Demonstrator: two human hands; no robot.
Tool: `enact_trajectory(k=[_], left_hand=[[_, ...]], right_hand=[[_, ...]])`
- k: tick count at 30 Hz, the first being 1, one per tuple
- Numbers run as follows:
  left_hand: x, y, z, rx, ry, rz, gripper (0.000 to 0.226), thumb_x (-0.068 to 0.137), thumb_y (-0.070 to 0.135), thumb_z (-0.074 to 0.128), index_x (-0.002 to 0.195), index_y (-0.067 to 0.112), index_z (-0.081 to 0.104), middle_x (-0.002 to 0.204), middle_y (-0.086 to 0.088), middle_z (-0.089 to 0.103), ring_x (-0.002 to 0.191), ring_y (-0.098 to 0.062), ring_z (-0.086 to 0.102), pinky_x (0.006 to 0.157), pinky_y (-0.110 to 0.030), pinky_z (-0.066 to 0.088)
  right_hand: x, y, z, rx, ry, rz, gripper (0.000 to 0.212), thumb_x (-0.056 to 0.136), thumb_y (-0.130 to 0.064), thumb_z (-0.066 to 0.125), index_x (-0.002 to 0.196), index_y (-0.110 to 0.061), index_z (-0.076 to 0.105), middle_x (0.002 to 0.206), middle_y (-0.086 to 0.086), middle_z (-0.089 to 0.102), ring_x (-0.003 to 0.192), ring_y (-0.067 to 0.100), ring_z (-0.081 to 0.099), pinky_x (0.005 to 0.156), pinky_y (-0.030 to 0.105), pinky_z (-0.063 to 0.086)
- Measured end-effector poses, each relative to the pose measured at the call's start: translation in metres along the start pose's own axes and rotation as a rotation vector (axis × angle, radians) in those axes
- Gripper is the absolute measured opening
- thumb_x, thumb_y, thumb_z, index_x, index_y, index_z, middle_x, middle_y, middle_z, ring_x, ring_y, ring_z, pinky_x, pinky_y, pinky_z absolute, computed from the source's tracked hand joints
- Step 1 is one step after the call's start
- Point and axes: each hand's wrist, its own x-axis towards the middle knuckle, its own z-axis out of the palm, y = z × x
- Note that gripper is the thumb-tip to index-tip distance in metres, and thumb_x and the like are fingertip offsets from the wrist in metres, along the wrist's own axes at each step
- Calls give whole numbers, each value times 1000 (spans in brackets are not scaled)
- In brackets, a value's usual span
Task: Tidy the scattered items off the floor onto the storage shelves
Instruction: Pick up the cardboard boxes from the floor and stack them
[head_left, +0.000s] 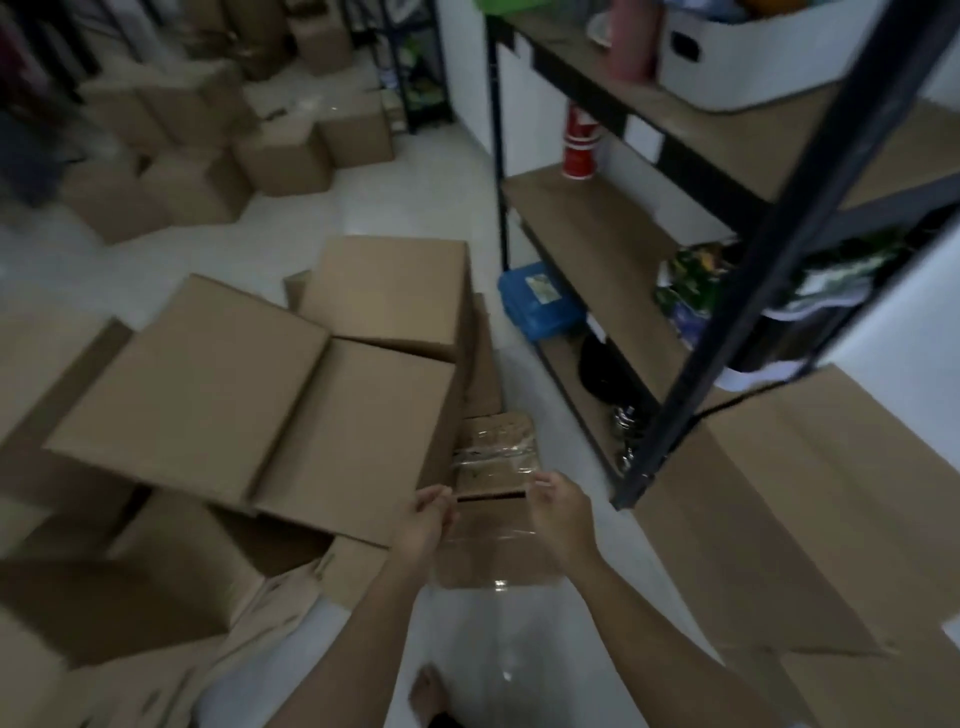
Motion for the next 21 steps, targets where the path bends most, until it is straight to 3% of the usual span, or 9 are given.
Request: enact_trajectory(k=[2,9,13,20,21], left_hand=[[1,16,-32,-80,68,-6,11,99,10,54,109,12,57,83,-3,61,70,-12,57,60,-19,47],[5,60,-148,-158,287,89,17,97,11,57,114,7,59,88,-2,64,72,-15,59,68,-26,48],[18,79,-205,-209,330,119,16,96,11,59,111,7,59,89,-5,62,72,-16,59,71,-27,49],[83,104,-291,-159,370,101,19,95,10,60,113,3,59,86,-11,63,66,-16,60,62,-22,54],[94,108,-304,-104,374,110,19,95,11,61,113,5,60,92,-16,65,69,-17,62,66,-25,56]], right_hand=[[3,-24,28,-57,-78,-61,22,94,-20,60,113,-15,68,106,3,71,101,20,66,89,29,48],[4,-117,120,-86,-296,-148,24,91,-15,61,114,-9,66,108,6,69,96,17,63,80,24,45],[8,-150,178,-137,-389,-135,33,90,-22,63,121,-12,63,121,8,65,110,21,62,90,26,46],[15,-178,269,-182,-400,-33,33,94,-20,59,125,-9,59,120,8,63,106,20,60,78,20,40],[16,-181,283,-200,-410,-5,34,95,-20,58,127,-9,58,122,8,62,107,20,58,77,19,39]])
